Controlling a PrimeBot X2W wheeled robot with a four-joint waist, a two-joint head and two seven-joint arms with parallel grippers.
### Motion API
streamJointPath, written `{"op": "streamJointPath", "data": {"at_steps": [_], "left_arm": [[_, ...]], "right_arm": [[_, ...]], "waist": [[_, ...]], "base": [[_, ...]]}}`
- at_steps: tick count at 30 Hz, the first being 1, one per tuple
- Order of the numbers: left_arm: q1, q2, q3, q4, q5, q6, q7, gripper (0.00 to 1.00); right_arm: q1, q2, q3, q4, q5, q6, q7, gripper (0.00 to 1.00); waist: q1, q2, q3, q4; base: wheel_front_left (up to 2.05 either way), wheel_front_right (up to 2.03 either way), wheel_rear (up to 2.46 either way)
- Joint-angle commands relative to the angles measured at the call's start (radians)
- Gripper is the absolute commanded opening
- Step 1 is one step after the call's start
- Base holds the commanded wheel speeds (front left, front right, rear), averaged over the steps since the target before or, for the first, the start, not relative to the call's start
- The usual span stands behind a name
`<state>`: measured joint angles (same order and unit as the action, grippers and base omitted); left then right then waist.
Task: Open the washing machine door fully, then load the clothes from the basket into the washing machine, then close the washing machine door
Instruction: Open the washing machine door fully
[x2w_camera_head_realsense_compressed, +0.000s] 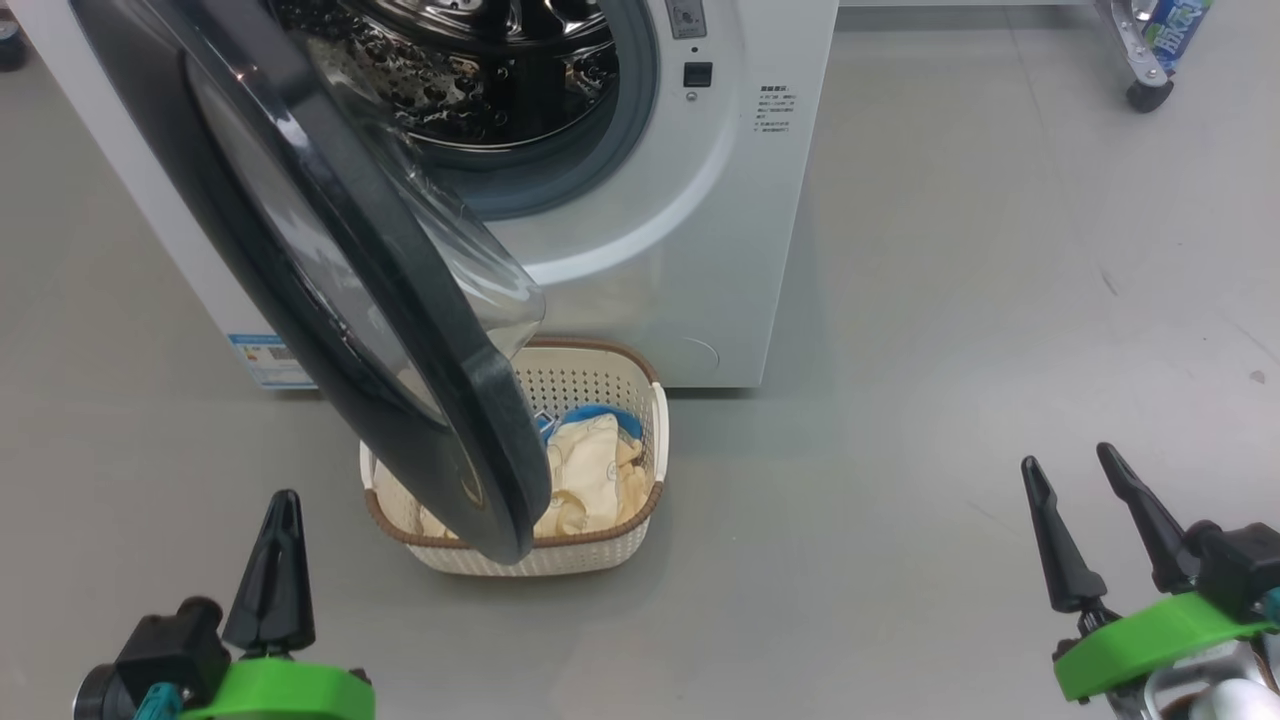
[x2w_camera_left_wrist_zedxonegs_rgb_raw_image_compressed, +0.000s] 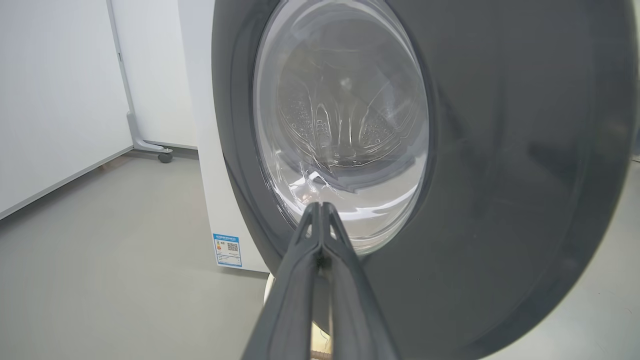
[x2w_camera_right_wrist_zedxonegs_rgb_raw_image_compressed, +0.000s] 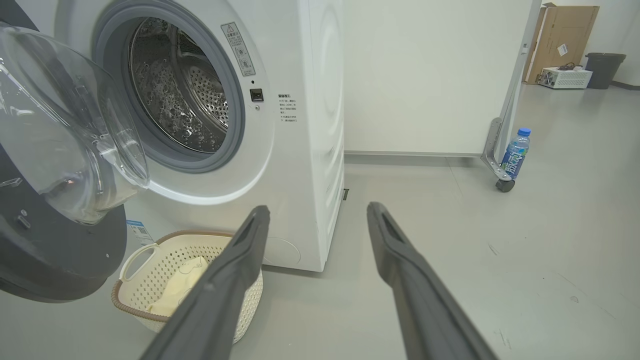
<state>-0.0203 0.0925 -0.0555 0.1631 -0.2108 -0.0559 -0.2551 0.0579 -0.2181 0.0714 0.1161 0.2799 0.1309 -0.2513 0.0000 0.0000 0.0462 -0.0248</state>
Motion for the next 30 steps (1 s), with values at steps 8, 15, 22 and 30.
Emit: {"op": "streamJointPath", "data": {"at_steps": [8, 15, 22, 30], "left_arm": [[-0.057, 0.014, 0.062, -0.144, 0.015, -0.004, -0.007, 0.0], [-0.165, 0.051, 0.027, -0.336, 0.069, -0.017, 0.012, 0.0], [-0.318, 0.062, -0.082, -0.476, 0.091, -0.046, 0.108, 0.0], [-0.406, 0.011, -0.253, -0.543, 0.079, -0.059, 0.177, 0.0]], "right_arm": [[-0.031, -0.014, 0.012, -0.015, 0.001, 0.0, -0.01, 1.0], [-0.025, -0.008, 0.007, -0.005, 0.002, 0.0, -0.01, 1.0], [-0.027, -0.008, 0.007, -0.003, 0.003, 0.0, -0.01, 1.0], [-0.038, -0.009, 0.012, -0.005, 0.004, 0.0, -0.01, 1.0]], "waist": [[0.0, 0.0, -0.009, 0.008], [0.0, 0.0, -0.028, 0.013], [0.0, 0.0, -0.036, 0.007], [0.0, 0.0, -0.029, -0.016]], "base": [[0.0, 0.0, 0.0], [0.0, 0.0, 0.0], [0.0, 0.0, 0.0], [0.0, 0.0, 0.0]]}}
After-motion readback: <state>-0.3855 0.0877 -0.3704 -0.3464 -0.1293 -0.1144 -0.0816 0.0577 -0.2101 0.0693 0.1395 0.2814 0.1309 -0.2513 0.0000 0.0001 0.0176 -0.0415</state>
